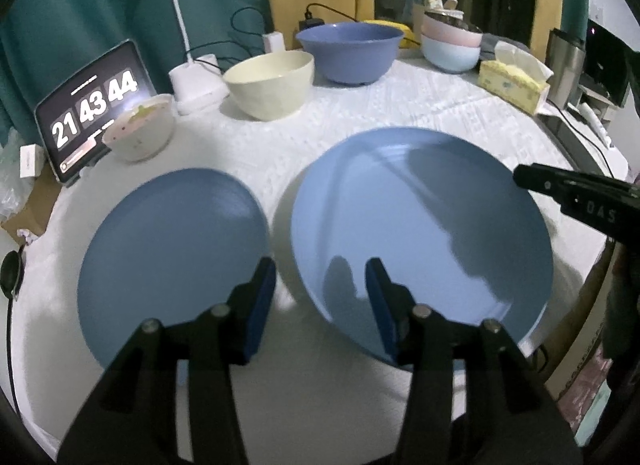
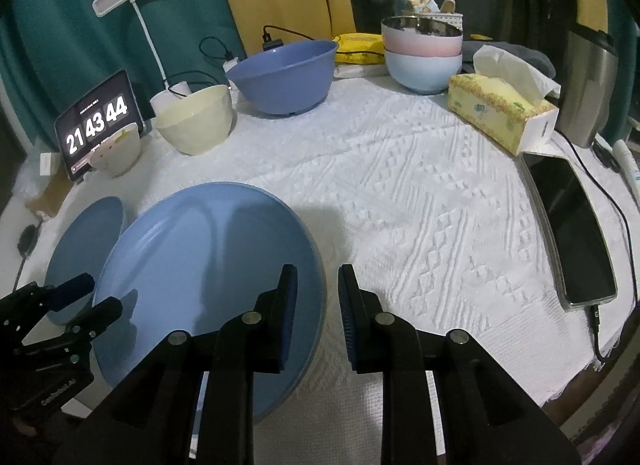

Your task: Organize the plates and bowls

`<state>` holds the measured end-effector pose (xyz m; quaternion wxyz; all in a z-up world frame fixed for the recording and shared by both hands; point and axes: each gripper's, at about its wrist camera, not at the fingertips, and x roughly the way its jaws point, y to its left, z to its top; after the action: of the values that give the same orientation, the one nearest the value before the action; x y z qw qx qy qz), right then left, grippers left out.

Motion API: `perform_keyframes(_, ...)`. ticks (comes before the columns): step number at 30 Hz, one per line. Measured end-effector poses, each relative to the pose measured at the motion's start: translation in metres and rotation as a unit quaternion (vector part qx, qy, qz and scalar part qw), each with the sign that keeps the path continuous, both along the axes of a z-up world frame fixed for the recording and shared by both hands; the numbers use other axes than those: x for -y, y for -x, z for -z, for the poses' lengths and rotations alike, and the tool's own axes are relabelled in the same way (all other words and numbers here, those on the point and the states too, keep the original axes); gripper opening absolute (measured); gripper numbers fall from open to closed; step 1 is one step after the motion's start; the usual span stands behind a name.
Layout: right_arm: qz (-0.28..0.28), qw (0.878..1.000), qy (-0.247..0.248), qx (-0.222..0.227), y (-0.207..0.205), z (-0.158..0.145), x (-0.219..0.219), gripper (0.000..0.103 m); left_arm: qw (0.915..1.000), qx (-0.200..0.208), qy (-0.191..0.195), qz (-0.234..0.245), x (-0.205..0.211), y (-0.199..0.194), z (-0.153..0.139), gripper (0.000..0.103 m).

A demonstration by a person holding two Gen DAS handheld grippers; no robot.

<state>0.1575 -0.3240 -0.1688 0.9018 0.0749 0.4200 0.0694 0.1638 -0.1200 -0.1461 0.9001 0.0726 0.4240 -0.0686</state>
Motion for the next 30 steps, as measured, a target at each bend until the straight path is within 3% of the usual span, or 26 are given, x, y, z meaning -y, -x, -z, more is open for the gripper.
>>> perform_keyframes(15, -0.013, 0.999, 0.024, 0.019, -0.005, -0.023, -0.026, 0.023, 0.9982, 0.03, 0.036, -0.038, -0.038, 0.001, -0.014, 0.05)
perform_keyframes(30, -0.068, 0.997, 0.045, 0.017, -0.028, -0.032, -0.091, 0.023, 0.9912, 0.056, 0.048, -0.11, -0.114, -0.011, -0.017, 0.05)
